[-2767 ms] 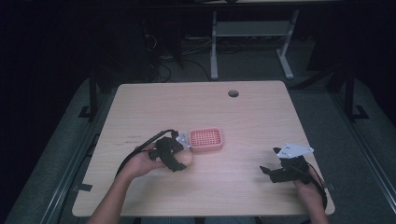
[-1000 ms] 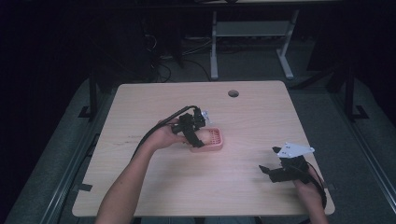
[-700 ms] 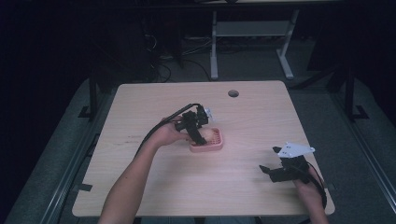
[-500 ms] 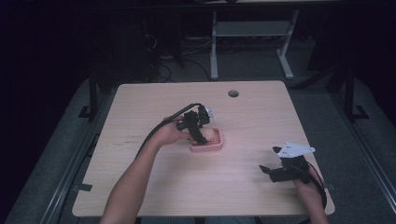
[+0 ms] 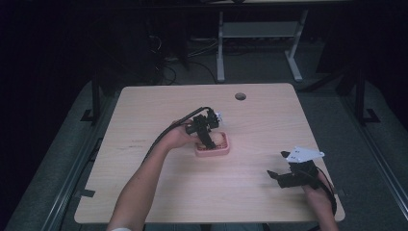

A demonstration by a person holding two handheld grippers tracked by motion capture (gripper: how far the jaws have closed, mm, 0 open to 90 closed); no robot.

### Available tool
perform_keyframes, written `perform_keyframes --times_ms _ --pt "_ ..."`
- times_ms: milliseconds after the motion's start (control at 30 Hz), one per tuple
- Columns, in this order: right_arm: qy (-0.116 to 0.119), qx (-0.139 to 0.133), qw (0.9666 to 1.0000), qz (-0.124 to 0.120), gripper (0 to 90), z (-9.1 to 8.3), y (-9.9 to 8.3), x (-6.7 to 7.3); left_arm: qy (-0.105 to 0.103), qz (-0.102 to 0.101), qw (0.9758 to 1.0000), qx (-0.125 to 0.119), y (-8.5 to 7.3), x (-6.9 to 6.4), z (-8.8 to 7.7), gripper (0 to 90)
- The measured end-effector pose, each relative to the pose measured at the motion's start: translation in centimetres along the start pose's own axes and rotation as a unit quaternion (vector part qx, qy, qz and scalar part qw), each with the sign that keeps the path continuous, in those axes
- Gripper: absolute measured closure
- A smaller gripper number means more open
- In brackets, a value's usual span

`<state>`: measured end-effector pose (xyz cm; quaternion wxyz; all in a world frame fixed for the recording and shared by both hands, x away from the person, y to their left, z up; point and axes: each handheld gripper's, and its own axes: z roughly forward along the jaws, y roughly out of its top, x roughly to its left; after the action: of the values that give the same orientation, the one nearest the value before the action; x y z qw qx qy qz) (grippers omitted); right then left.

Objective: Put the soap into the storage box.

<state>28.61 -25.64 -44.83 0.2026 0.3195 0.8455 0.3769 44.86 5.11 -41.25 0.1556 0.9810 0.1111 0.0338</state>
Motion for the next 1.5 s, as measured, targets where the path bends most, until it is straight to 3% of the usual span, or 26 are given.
perform_keyframes --times_ms 1067,1267,1500 --pt "-0.001 0.000 1.0000 -0.002 14.0 0.0 0.0 0.0 0.008 0.007 0.9999 0.004 0.3 -0.2 0.7 31.9" --pt "-0.001 0.001 1.0000 -0.002 14.0 0.0 0.0 -0.1 0.010 0.005 0.9997 -0.020 0.4 -0.3 -0.2 27.9" --pt "0.000 0.000 1.0000 -0.002 14.0 0.1 0.0 0.0 0.005 0.005 0.9998 -0.017 0.4 -0.7 -0.4 25.4"
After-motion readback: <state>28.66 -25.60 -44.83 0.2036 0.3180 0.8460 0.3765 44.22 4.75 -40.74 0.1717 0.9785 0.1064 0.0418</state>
